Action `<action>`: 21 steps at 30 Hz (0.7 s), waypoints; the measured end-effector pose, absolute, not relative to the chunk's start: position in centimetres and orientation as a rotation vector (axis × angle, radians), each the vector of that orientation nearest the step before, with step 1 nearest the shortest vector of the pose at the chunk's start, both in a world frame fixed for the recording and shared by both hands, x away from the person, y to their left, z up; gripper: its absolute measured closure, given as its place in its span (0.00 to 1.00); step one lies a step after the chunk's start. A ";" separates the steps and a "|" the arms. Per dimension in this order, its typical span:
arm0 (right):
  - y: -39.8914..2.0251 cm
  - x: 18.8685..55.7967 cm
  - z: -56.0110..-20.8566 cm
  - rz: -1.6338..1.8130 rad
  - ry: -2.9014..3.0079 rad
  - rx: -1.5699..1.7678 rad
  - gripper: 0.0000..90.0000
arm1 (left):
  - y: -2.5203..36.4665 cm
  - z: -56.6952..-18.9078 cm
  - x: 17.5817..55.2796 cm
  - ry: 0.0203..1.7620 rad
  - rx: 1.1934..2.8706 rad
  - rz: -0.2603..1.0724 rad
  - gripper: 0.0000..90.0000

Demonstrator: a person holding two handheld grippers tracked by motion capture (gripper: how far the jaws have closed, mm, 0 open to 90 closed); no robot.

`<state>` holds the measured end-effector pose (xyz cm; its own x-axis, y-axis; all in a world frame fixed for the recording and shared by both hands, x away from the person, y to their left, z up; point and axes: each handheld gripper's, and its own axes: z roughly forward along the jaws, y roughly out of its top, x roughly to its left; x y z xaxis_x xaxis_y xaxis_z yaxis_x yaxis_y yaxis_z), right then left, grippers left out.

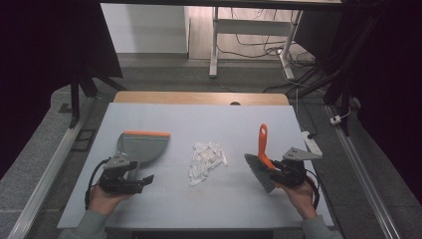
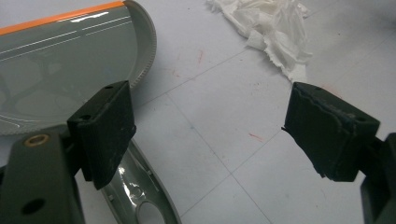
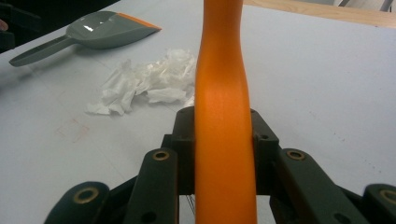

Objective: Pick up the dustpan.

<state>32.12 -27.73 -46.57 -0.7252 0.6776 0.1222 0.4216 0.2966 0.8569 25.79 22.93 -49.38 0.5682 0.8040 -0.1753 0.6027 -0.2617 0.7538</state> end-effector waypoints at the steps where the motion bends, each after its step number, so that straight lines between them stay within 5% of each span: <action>1: -27.7 32.1 -46.6 1.400 2.301 1.004 0.78 | 22.9 -49.4 25.8 1.126 1.976 0.309 0.19; 21: -27.7 32.0 -46.4 1.411 2.294 1.009 0.78 | 22.5 -49.3 25.8 1.136 1.988 0.319 0.18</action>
